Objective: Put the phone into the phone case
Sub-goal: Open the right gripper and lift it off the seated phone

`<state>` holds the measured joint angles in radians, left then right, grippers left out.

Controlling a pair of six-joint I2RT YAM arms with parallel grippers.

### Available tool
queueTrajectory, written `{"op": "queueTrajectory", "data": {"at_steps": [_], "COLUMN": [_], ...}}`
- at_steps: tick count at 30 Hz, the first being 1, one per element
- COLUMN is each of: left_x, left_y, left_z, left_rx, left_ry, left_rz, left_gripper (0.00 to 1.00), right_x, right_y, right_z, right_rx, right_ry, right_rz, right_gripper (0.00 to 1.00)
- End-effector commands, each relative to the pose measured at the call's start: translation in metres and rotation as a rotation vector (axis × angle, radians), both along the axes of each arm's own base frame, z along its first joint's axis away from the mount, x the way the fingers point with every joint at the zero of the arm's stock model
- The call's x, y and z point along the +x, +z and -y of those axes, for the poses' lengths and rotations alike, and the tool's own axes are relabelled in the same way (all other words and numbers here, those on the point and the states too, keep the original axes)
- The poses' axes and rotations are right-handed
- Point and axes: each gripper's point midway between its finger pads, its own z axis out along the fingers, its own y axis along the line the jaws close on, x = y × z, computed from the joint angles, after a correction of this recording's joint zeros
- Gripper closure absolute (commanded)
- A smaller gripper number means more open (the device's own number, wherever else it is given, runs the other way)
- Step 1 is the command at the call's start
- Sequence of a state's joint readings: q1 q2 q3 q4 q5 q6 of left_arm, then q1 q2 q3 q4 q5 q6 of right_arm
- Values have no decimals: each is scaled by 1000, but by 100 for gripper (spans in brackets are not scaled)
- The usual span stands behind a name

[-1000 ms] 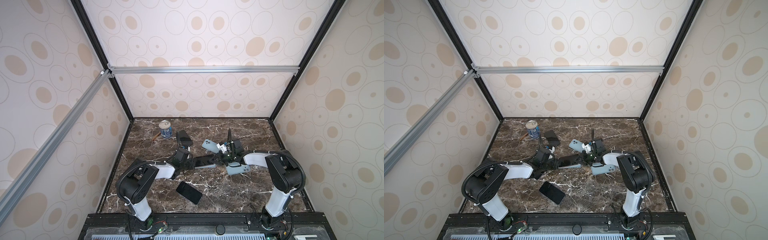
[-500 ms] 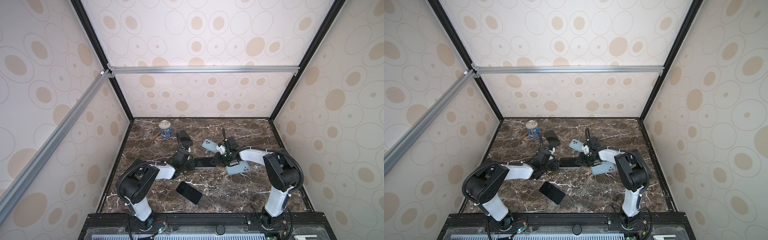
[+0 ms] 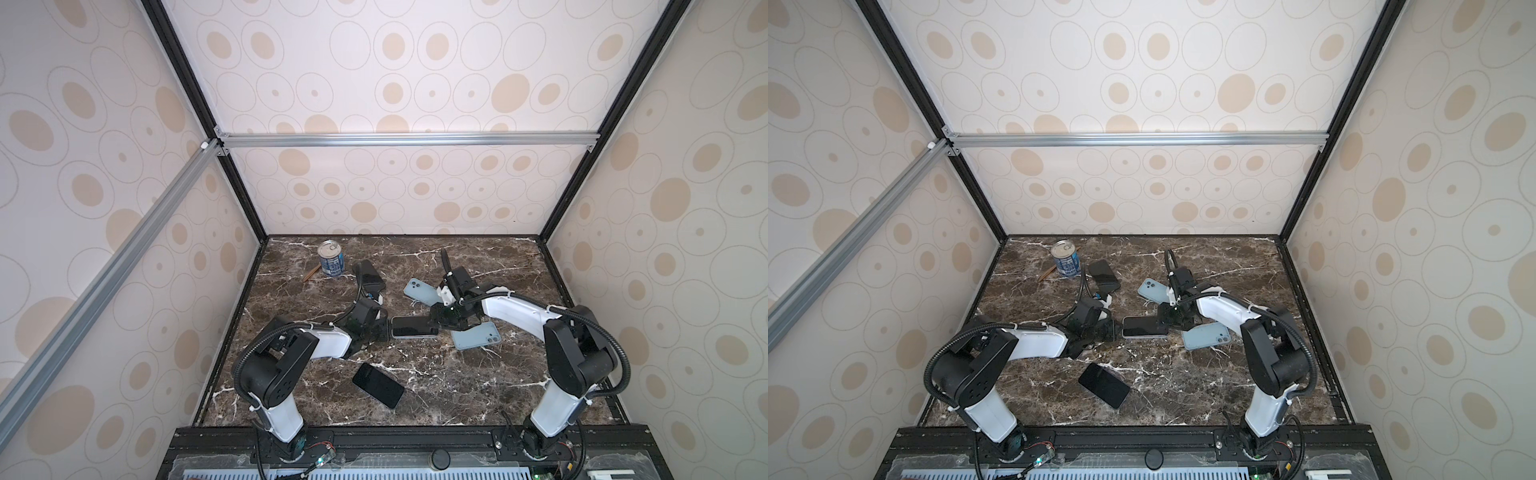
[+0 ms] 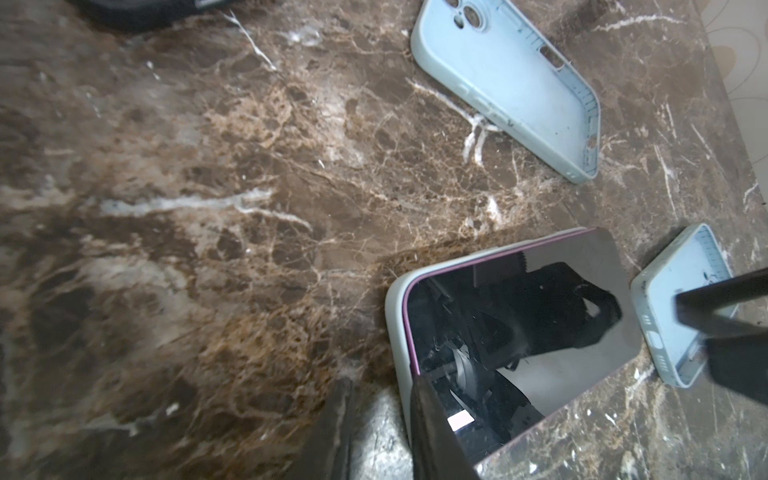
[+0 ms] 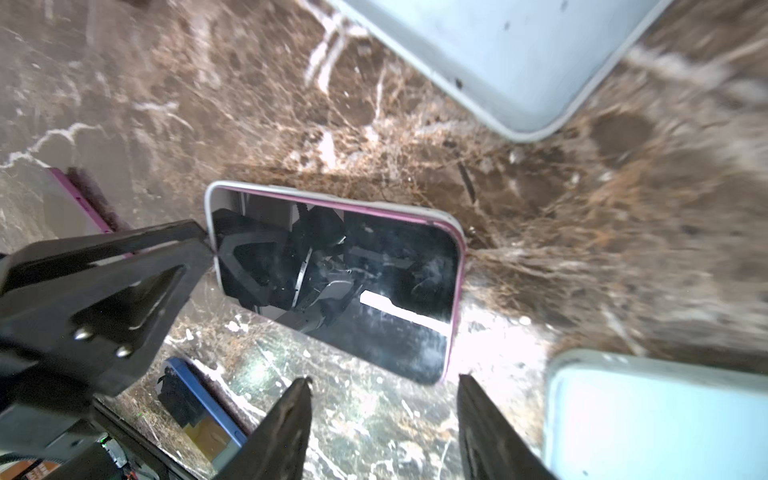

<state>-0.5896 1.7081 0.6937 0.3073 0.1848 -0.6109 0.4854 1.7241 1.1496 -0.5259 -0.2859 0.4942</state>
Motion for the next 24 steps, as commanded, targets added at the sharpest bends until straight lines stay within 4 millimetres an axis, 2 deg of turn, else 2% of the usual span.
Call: {"op": "queueTrajectory", "data": {"at_steps": [1,6,17,20,24], "left_x": [-17,-8,7,9,7], "left_y": [-7,11,52,57,54], "left_z": [-8,-7,-10,-12,-14], "left_rx": [70,57,6,-5,-3], "left_ry": [-24,-20,-8,-5,-6], "left_rz": [-71,-36,36,38,27], "left_gripper": [75,75,75,75,74], "right_x": [-1,1,1,0,-3], "right_y": [22,40,64,70,68], "right_z": [8,11,10,11,14], "right_rx": [-45,-48,-6,2,-2], "right_ry": [1,1,-9,-7,-9], "right_rz": [56,95,156,172,179], "right_gripper": [41,40,40,40,41]}}
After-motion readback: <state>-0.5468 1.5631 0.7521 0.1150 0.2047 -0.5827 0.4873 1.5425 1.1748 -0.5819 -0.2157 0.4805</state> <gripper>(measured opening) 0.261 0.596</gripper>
